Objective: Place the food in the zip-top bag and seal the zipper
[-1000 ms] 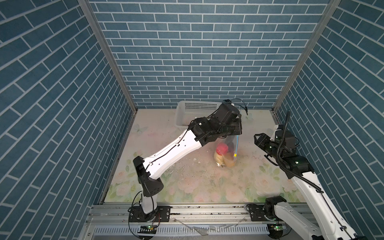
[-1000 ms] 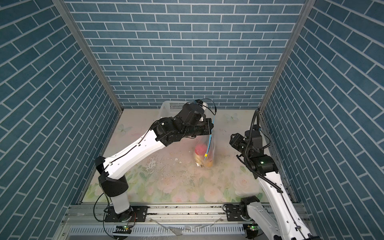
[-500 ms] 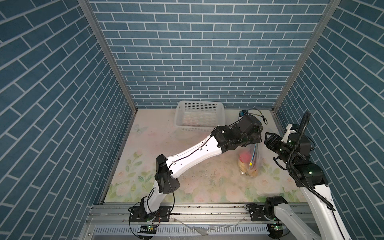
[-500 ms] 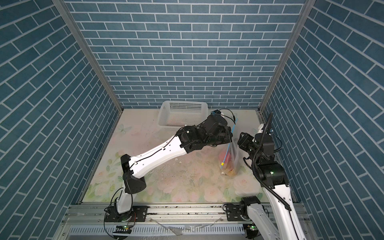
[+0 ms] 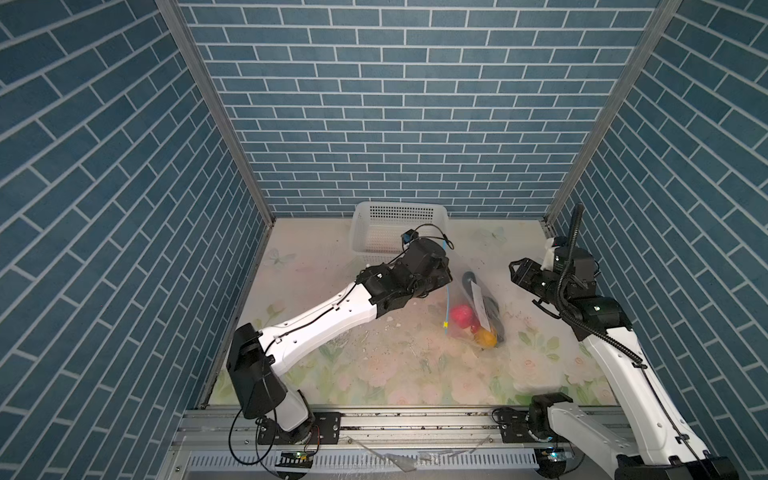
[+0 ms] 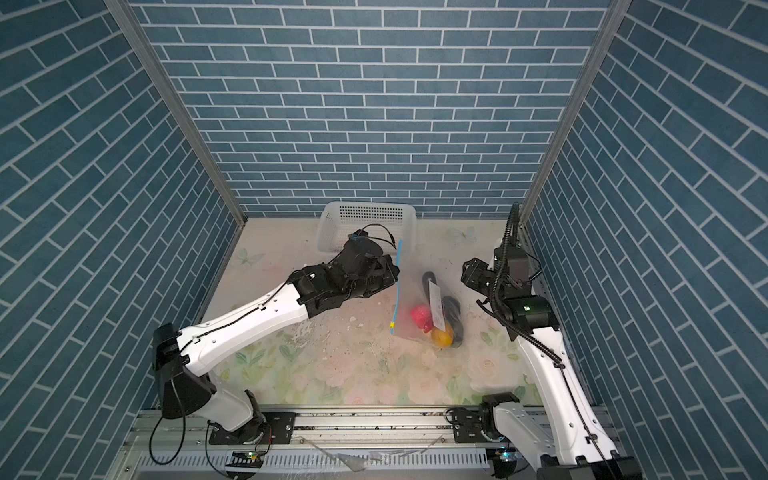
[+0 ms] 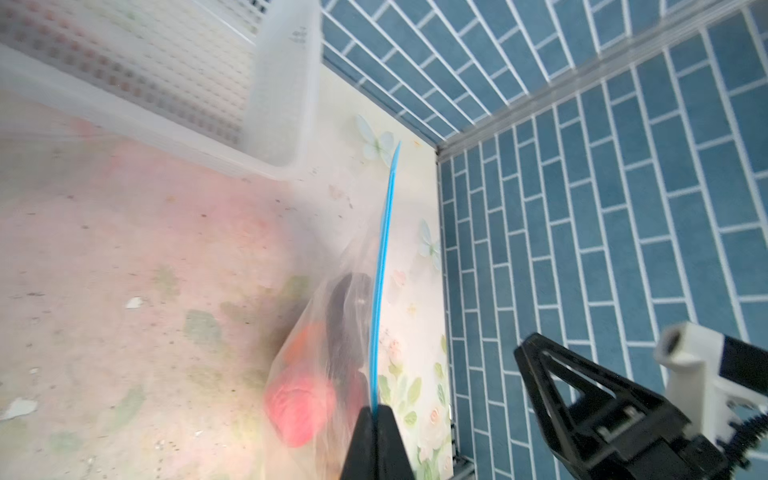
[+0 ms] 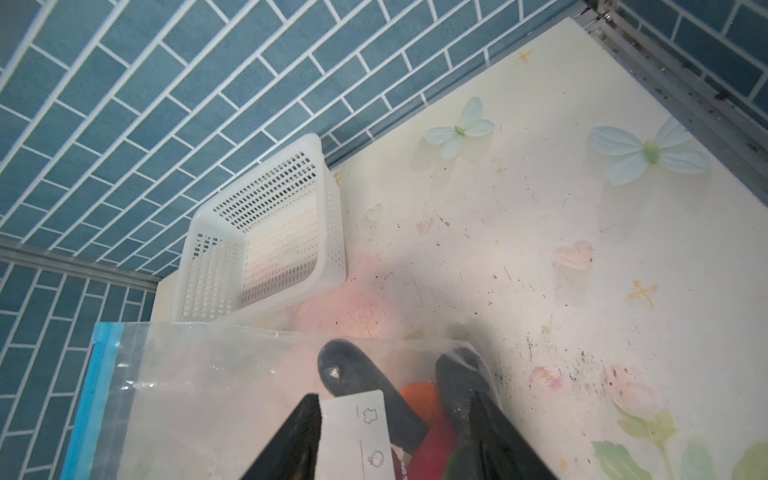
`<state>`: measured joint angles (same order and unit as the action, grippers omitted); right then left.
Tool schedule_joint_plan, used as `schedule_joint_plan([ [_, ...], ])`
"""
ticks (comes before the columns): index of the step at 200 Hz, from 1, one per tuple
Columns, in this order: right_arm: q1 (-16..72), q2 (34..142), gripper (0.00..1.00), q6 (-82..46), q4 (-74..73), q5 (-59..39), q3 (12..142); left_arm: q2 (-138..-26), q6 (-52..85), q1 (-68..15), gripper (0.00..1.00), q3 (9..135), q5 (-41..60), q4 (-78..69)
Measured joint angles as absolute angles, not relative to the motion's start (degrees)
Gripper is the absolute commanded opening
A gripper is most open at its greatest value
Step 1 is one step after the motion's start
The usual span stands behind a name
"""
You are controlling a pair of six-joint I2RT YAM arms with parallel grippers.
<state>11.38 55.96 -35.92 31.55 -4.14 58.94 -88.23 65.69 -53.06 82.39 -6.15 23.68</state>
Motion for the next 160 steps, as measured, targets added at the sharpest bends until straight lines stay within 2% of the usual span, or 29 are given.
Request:
schedule_joint_plan([
  [37, 13.34, 60.99, 0.57, -35.51, 29.41, -8.71, 59.24, -83.4, 67.31, -48.36, 0.0, 69.78, -2.92, 19.75],
  [102, 21.21, 66.22, 0.55, -32.95, 29.06, -9.28, 59.31, -76.27, 65.67, -40.12, 0.0, 54.15, 3.18, 15.94],
  [132, 24.51, 67.75, 0.52, -32.03, 29.1, -8.69, 59.31, -73.47, 62.57, -36.6, 0.0, 47.27, 7.86, 12.56],
  [160, 28.75, 70.46, 0.46, -30.83, 29.12, -8.23, 59.31, -71.75, 58.92, -32.95, 0.0, 41.41, 12.38, 10.61],
])
